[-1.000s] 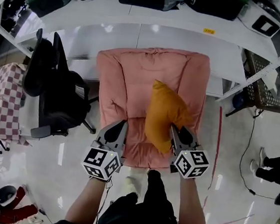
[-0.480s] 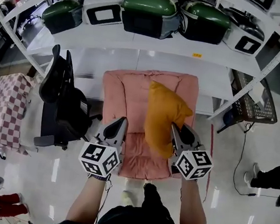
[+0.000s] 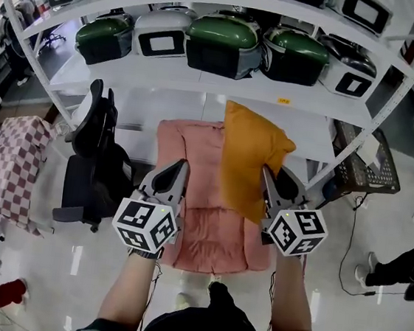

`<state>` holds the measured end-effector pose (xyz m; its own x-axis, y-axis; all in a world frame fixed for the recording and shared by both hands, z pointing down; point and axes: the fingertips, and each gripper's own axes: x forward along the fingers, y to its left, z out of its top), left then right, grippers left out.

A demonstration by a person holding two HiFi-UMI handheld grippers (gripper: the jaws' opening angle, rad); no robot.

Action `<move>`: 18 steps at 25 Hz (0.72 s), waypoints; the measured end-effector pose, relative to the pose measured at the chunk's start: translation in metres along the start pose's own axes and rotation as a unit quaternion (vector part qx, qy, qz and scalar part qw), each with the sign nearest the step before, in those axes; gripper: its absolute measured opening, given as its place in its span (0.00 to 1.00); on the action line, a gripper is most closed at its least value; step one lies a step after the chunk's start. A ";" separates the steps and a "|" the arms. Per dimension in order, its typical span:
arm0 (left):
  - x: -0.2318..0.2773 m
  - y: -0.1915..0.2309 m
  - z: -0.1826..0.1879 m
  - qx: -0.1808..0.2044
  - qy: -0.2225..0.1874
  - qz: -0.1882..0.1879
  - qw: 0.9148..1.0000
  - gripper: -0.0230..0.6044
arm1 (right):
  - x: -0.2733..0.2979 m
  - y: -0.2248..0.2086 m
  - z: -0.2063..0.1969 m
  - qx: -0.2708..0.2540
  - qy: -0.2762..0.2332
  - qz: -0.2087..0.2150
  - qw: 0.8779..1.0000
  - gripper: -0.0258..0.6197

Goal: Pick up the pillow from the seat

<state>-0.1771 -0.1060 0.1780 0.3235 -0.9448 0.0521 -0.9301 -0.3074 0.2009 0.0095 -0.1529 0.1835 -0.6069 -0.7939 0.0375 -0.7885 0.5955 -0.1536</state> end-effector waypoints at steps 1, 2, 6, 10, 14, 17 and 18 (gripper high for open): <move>-0.001 -0.002 0.005 0.002 -0.002 -0.001 1.000 0.05 | -0.002 0.001 0.008 -0.004 -0.005 0.000 1.000 0.18; -0.001 -0.003 0.010 0.004 -0.005 -0.002 1.000 0.05 | -0.003 0.003 0.015 -0.007 -0.009 0.001 1.000 0.18; -0.004 -0.010 0.025 0.012 -0.014 -0.010 1.000 0.05 | -0.009 0.009 0.036 -0.020 -0.024 0.001 1.000 0.18; -0.009 -0.011 0.034 0.022 -0.014 -0.013 1.000 0.05 | -0.013 0.019 0.046 -0.029 -0.027 0.003 0.999 0.18; -0.014 -0.012 0.046 0.031 -0.017 -0.014 0.999 0.05 | -0.018 0.024 0.056 -0.034 -0.031 0.002 0.999 0.18; -0.017 -0.013 0.050 0.033 -0.020 -0.016 0.999 0.05 | -0.021 0.026 0.057 -0.036 -0.034 0.002 0.999 0.17; -0.019 -0.014 0.050 0.033 -0.020 -0.016 0.999 0.05 | -0.022 0.027 0.057 -0.036 -0.035 0.002 0.999 0.17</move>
<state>-0.1789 -0.0893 0.1253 0.3469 -0.9379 0.0064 -0.9294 -0.3428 0.1365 0.0073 -0.1258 0.1218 -0.6032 -0.7970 -0.0315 -0.7931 0.6035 -0.0819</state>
